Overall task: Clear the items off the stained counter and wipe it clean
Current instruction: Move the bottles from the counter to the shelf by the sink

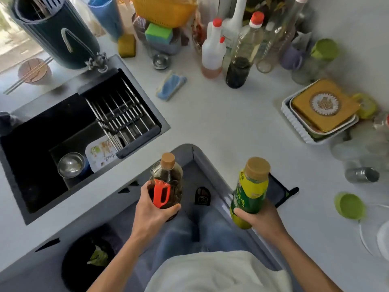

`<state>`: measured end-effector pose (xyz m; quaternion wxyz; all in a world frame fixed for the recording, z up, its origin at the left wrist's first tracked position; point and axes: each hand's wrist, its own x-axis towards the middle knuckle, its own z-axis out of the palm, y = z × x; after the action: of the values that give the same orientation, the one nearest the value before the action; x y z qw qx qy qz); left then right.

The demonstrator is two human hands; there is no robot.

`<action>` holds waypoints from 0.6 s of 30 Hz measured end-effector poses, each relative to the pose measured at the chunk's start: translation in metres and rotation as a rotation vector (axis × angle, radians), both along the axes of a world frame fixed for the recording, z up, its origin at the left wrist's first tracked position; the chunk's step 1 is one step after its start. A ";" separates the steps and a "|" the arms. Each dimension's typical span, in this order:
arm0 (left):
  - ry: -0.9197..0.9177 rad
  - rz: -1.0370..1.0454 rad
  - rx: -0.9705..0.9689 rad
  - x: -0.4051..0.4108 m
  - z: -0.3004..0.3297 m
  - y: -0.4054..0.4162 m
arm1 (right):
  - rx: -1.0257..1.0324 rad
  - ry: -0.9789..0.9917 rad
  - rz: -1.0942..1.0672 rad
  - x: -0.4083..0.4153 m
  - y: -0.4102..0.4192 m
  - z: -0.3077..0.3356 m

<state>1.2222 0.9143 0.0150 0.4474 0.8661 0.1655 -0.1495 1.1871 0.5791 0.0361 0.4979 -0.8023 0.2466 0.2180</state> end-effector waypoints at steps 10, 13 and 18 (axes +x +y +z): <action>-0.132 -0.092 -0.110 0.169 0.027 -0.064 | 0.036 -0.239 -0.143 0.151 0.016 0.017; -0.152 -0.094 -0.114 0.208 0.026 -0.079 | 0.016 -0.349 -0.147 0.194 0.021 0.022; -0.216 -0.136 -0.138 0.279 0.012 -0.106 | -0.052 -0.504 -0.220 0.269 0.020 0.007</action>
<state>1.5009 0.8087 0.0273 0.5098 0.8536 0.0467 -0.0965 1.4565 0.5994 0.0427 0.5433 -0.8123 0.2061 -0.0502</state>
